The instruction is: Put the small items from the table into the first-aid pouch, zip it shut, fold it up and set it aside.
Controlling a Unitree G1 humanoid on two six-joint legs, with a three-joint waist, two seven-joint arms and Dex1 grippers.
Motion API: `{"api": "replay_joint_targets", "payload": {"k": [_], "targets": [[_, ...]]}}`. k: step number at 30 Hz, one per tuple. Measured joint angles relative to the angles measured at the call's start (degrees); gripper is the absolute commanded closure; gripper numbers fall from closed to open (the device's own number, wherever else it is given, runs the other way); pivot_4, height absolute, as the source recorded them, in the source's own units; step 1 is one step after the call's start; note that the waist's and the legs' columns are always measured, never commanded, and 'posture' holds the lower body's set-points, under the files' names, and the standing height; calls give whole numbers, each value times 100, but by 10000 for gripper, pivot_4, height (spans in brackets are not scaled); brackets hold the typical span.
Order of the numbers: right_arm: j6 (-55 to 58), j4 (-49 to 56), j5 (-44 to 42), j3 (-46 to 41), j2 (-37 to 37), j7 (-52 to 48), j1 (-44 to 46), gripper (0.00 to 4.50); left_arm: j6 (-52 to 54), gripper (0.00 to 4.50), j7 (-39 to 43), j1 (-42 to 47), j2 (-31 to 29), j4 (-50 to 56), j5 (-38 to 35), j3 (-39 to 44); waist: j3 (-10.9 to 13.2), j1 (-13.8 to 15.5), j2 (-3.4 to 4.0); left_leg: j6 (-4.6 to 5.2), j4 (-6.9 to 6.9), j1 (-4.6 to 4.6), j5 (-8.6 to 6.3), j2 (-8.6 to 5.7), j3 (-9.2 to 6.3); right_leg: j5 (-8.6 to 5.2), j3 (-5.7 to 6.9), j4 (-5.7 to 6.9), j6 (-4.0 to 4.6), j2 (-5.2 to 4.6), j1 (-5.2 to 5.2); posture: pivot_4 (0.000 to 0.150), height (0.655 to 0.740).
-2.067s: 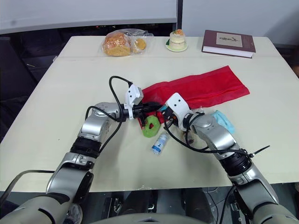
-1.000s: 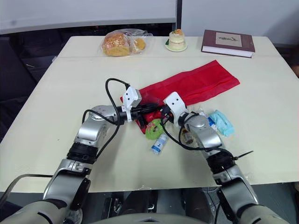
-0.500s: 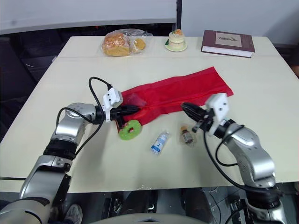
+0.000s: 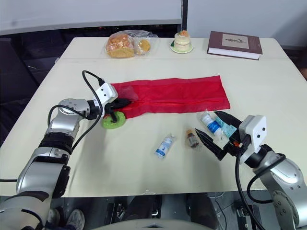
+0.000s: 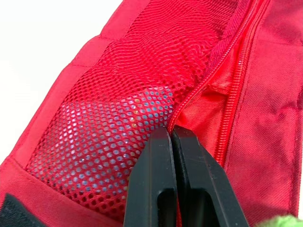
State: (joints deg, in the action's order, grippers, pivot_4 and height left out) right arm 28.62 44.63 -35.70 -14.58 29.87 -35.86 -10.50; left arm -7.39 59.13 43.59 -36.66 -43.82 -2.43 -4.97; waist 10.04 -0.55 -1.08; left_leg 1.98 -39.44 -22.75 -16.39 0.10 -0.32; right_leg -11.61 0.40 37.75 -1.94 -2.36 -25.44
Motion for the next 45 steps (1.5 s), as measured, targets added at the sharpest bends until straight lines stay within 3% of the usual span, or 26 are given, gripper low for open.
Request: {"api": "replay_joint_targets", "payload": {"k": [1, 7, 13, 24, 27, 31, 32, 33, 35, 45], "targets": [[0, 0, 1, 0, 32, 0, -32, 0, 0, 28978, 33, 0, 4, 0, -1, 0, 0, 0, 0, 0, 0, 0, 0, 0, 1, 0, -1, 0, 0, 0, 0, 1500, 7289], [-21, 0, -11, 13, 78, 155, 44, 0, 91, 509, 270, 45, 352, 550, -269, 46, 1, 22, -2, 0, -7, -1, 0, 0, -2, 0, 1, 0, 0, 0, 4, 1500, 7289], [-37, -63, -6, 44, 79, 214, 209, 0, 134, 509, 167, 437, 827, 613, -68, -234, 0, 38, -2, 0, -12, 1, 0, -5, -2, 0, 2, 0, -1, 0, 9, 1500, 7289], [-127, -86, 76, 49, 89, 390, 297, 0, -745, 509, -645, 1487, 1393, -1470, 983, -772, 1, 25, -4, 1, -12, 0, -1, -24, -6, 0, 3, 0, -1, 2, 8, 1500, 7289], [-161, -84, 116, 22, 89, 448, 235, 0, -1121, 8924, -742, 1645, 1461, -1892, 1130, -800, 1, 25, -5, 1, -12, 0, -1, -25, -6, 0, 3, 0, -1, 2, 8, 1500, 7289], [-183, -70, 120, -1, 91, 497, 97, 0, -1460, 27750, -536, 1709, 1557, -2067, 1125, -781, 1, 26, -5, 1, -12, 0, -1, -25, -5, 0, 3, 0, -1, 1, 8, 1500, 7289], [-183, -70, 120, -1, 91, 498, 78, 0, -1496, 29623, -495, 1708, 1572, -2080, 1125, -781, 1, 26, -5, 1, -12, 0, -1, -25, -6, 0, 3, 1, -1, 1, 8, 1500, 7289], [-187, -69, 124, -1, 94, 502, 57, 0, -1566, 35565, -403, 1708, 1579, -2102, 1127, -782, 1, 24, -5, 1, -12, 0, -1, -26, -5, 0, 2, 1, -1, 1, 8, 1500, 7289], [-188, -69, 126, -1, 100, 505, 35, 0, -1619, 43194, -334, 1709, 1582, -2104, 1127, -782, 1, 23, -5, 1, -12, 0, -1, -26, -6, 0, 3, 1, -1, 1, 8, 1500, 7289], [-138, -13, -35, -218, 336, 451, -355, 0, -1805, 44560, -84, 1712, 1652, -2191, 1123, -759, 1, 34, -6, 1, -14, 0, -1, -28, -7, 0, 3, 1, -1, -2, 10, 1500, 7289]]}}
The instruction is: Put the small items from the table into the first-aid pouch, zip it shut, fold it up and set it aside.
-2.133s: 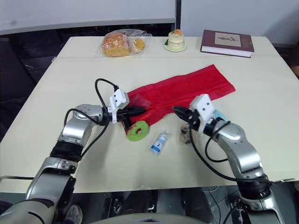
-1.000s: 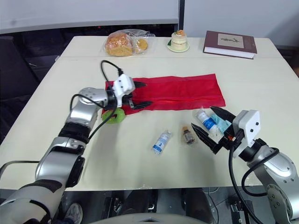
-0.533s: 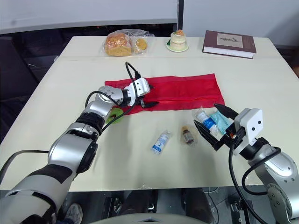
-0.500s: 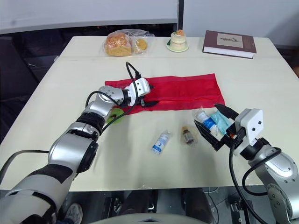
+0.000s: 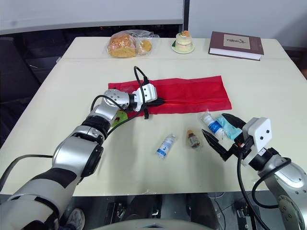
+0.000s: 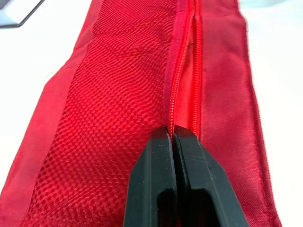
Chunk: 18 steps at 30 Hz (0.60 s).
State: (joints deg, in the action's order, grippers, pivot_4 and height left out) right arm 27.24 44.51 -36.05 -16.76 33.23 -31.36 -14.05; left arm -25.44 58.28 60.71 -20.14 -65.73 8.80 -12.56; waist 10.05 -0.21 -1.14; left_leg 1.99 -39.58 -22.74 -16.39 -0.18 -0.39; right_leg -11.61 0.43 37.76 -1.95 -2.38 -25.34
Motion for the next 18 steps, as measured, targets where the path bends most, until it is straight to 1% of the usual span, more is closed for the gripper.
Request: {"api": "replay_joint_targets", "payload": {"k": [4, 7, 12, 15, 18], "targets": [[-1, -7, -69, -245, 153, -124, -180, 0, -8, 44560, 264, -23, 82, 176, -118, 78, 0, 12, 0, 0, -1, -1, 0, -1, 1, 0, -1, 0, 0, -1, 0, 1500, 7289], [1, -12, -164, -669, 355, -308, -450, 0, -18, 44560, 495, -133, 106, 455, -233, 82, 0, 29, 0, 0, -1, 2, 0, -1, 0, 0, 0, -1, 0, -1, 3, 1500, 7289], [123, -7, -297, -1042, 619, -474, -754, 0, -10, 44560, 601, -311, 135, 624, -274, 81, 0, 39, 0, 0, -2, 3, 0, 0, 0, 0, -1, 2, 0, -1, 3, 1500, 7289], [277, -1, -283, -1103, 780, -497, -917, 0, -10, 44560, 623, -330, 135, 662, -279, 81, -1, 58, -1, 0, -3, 3, 0, -1, 1, 0, -1, 2, 0, -1, 3, 1500, 7289], [410, -3, -52, -952, 906, -387, -903, 0, -10, 44560, 623, -349, 136, 666, -279, 81, -1, 60, -1, 0, -5, 4, 0, -1, 2, 0, -2, 3, 0, -1, 3, 1500, 7289]]}}
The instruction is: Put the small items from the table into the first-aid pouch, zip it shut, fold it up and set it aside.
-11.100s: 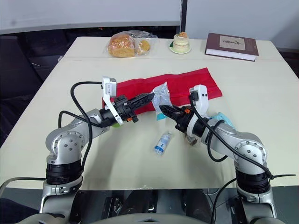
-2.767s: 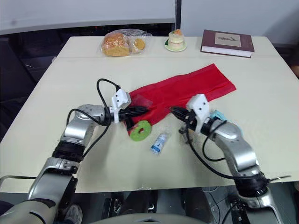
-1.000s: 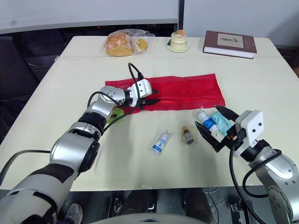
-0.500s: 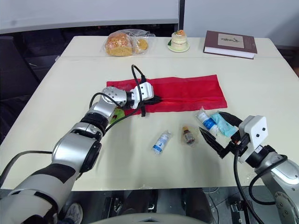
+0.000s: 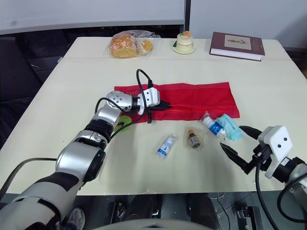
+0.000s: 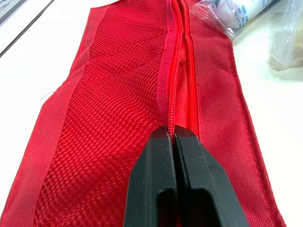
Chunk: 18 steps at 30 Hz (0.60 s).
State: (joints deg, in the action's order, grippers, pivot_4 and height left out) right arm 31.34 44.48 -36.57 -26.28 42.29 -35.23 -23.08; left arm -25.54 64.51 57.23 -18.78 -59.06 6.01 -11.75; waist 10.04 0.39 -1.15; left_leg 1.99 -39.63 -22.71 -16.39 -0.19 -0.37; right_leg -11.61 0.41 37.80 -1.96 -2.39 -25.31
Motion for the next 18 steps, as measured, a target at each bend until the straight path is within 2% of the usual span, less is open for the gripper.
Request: {"api": "replay_joint_targets", "payload": {"k": [8, 13, 18], "targets": [[480, -464, 857, 1295, -9, 677, 1050, 0, 21, 44560, -14, -3, 29, 49, 0, -1, -1, 25, -3, 0, -11, -5, 0, -1, -1, 0, 1, 3, 0, 0, 0, 1500, 7289], [446, -1049, 1359, 1912, 3, 637, 1575, 0, 88, 44560, -53, -2, 36, 110, -1, 0, -1, 35, -2, 2, -16, -8, -1, -3, -3, 0, 3, 3, 0, 0, 0, 1500, 7289], [-1, -1103, 1034, 1560, 89, -204, 1387, 0, 128, 44560, -66, 0, 32, 125, -6, 0, -1, 40, -2, 3, -19, -9, -2, -3, -7, 0, 5, 3, 0, 0, 1, 1500, 7289]]}}
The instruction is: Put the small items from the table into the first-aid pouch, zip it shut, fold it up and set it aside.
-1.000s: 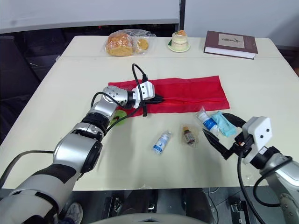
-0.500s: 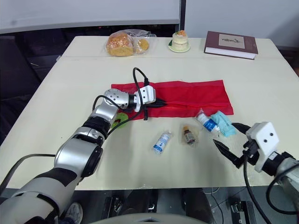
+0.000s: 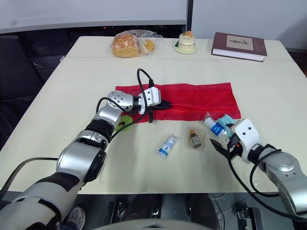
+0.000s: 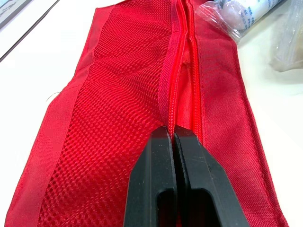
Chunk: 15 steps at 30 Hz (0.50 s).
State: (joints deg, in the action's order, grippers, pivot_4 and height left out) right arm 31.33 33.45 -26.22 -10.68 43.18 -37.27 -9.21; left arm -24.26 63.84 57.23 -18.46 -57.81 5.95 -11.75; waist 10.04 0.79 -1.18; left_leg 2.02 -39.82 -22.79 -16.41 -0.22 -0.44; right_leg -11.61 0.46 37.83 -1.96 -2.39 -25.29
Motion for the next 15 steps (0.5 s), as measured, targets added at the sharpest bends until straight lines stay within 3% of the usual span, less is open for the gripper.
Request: {"api": "replay_joint_targets", "payload": {"k": [9, 15], "targets": [[-722, -587, -1501, -2456, 628, -2820, -952, 0, 65, 44560, -17, -6, -9, 75, -52, 1, 0, 0, 0, 9, -13, 7, -5, 1, -5, 1, 5, -3, -1, 0, 17, 1500, 7289], [-740, -1239, -1666, -3250, 1111, -3677, -1017, 0, 87, 44560, -9, -6, 2, 87, -54, 0, 1, 2, -1, 10, -15, 7, -6, 3, -4, 0, 5, -3, -2, -1, 17, 1500, 7289]]}}
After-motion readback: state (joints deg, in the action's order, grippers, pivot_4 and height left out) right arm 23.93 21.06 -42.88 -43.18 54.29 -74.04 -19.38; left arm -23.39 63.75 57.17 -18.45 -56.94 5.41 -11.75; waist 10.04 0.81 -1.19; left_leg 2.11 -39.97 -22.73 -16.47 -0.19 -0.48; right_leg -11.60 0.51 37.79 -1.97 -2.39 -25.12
